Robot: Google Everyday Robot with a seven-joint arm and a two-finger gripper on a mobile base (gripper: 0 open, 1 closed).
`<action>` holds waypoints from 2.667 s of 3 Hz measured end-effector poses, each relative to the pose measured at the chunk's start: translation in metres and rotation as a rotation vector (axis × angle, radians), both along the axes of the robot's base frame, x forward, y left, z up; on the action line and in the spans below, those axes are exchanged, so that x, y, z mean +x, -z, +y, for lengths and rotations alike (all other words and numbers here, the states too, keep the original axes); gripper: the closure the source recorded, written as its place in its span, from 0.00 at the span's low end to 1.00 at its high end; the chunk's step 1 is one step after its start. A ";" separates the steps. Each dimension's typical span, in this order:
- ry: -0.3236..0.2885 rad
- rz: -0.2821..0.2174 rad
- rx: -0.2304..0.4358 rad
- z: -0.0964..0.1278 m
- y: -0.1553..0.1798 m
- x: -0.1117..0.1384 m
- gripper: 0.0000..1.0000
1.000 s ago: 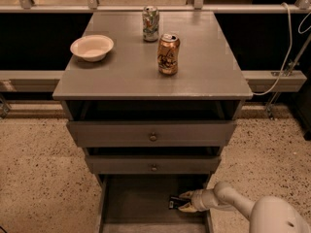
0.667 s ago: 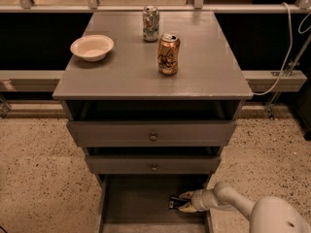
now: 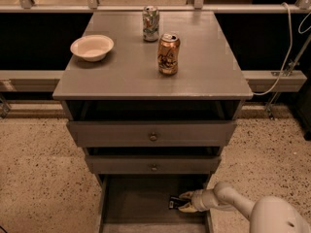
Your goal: Pick rxbar chocolate from bottom drawer and place on counter
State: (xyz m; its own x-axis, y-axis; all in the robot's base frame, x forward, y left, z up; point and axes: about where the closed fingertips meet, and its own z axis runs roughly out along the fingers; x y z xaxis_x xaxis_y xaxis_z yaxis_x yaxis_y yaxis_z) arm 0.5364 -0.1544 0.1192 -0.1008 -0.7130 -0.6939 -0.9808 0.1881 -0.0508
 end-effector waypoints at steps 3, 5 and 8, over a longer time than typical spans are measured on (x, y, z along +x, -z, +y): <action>0.000 0.000 0.000 0.000 0.000 0.000 1.00; 0.000 0.000 0.000 0.000 0.000 0.000 1.00; 0.000 0.000 0.000 0.000 0.000 0.000 0.68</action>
Offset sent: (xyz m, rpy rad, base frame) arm -0.0255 0.0391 0.1263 0.3249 -0.2344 0.2018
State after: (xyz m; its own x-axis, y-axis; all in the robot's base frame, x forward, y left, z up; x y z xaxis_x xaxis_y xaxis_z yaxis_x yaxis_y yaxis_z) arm 0.5364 -0.1541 0.1192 -0.1007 -0.7129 -0.6940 -0.9809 0.1880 -0.0508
